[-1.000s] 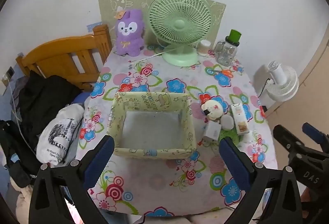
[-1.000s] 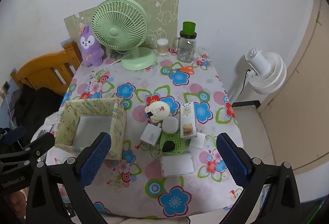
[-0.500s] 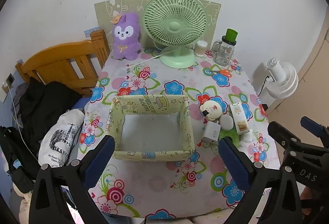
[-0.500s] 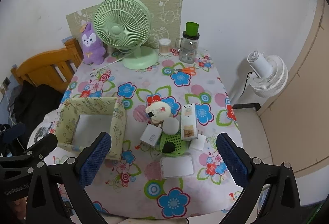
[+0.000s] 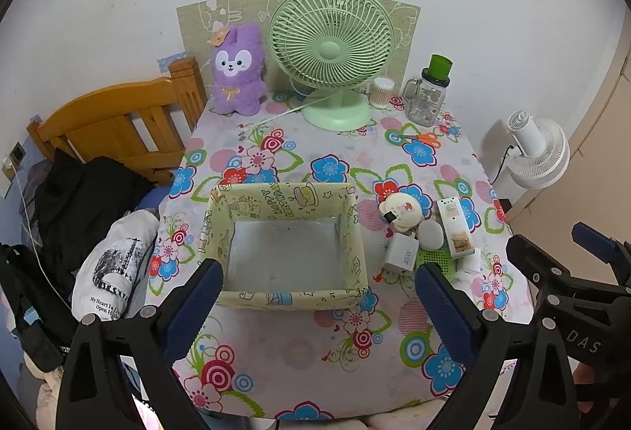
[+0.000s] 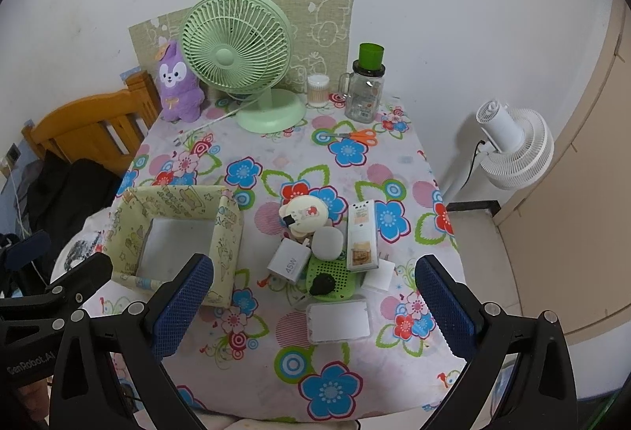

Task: Organize rigid objects

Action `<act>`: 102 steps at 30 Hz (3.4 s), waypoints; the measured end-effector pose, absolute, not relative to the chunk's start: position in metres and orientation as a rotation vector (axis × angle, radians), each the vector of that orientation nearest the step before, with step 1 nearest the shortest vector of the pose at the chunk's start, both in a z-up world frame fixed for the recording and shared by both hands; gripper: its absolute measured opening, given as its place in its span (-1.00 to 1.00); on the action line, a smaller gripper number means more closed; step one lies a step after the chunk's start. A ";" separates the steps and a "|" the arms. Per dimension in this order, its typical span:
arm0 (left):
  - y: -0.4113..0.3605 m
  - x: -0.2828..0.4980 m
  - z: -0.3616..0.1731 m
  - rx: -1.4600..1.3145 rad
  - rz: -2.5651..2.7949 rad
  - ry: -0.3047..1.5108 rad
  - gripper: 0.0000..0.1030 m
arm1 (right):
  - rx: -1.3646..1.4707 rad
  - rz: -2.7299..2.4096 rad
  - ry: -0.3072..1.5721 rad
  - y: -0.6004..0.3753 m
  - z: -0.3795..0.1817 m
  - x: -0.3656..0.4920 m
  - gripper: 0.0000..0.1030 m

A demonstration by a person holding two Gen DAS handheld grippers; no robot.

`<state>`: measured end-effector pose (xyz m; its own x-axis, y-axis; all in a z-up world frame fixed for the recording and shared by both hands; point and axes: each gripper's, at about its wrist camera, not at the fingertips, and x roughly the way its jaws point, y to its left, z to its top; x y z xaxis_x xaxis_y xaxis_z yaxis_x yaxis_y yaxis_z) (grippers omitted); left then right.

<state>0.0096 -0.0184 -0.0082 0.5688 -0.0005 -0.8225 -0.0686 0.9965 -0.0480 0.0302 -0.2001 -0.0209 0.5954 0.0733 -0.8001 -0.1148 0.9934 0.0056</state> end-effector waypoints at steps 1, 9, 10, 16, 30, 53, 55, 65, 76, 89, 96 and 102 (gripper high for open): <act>-0.019 0.010 -0.008 -0.078 0.041 0.965 0.91 | -0.049 0.111 0.926 -0.200 -0.021 0.030 1.00; -0.019 0.010 -0.008 -0.069 0.045 0.968 0.91 | -0.053 0.117 0.923 -0.199 -0.020 0.030 1.00; -0.019 0.009 -0.008 -0.069 0.046 0.968 0.92 | -0.054 0.118 0.924 -0.199 -0.020 0.030 1.00; -0.018 0.010 -0.008 -0.063 0.040 0.972 0.92 | -0.054 0.117 0.924 -0.199 -0.019 0.030 1.00; -0.021 0.012 -0.008 -0.055 0.035 0.971 0.92 | -0.056 0.119 0.925 -0.199 -0.020 0.031 1.00; -0.065 0.034 -0.023 -0.073 0.044 1.018 0.92 | -0.080 0.166 0.962 -0.243 -0.031 0.058 1.00; -0.071 0.035 -0.025 -0.077 0.048 1.024 0.92 | -0.084 0.177 0.968 -0.249 -0.034 0.061 1.00; -0.108 0.046 -0.051 -0.105 0.049 1.075 0.92 | -0.100 0.215 1.019 -0.284 -0.060 0.080 0.95; -0.144 0.061 -0.093 -0.109 0.043 1.143 0.92 | -0.121 0.213 1.090 -0.317 -0.103 0.098 0.94; -0.172 0.074 -0.155 -0.098 0.027 1.269 0.92 | -0.123 0.216 1.177 -0.337 -0.159 0.120 0.93; -0.184 0.079 -0.187 -0.145 0.002 1.335 0.92 | -0.128 0.228 1.211 -0.339 -0.185 0.131 0.88; -0.193 0.081 -0.206 -0.192 0.003 1.370 0.92 | -0.143 0.243 1.233 -0.339 -0.201 0.135 0.83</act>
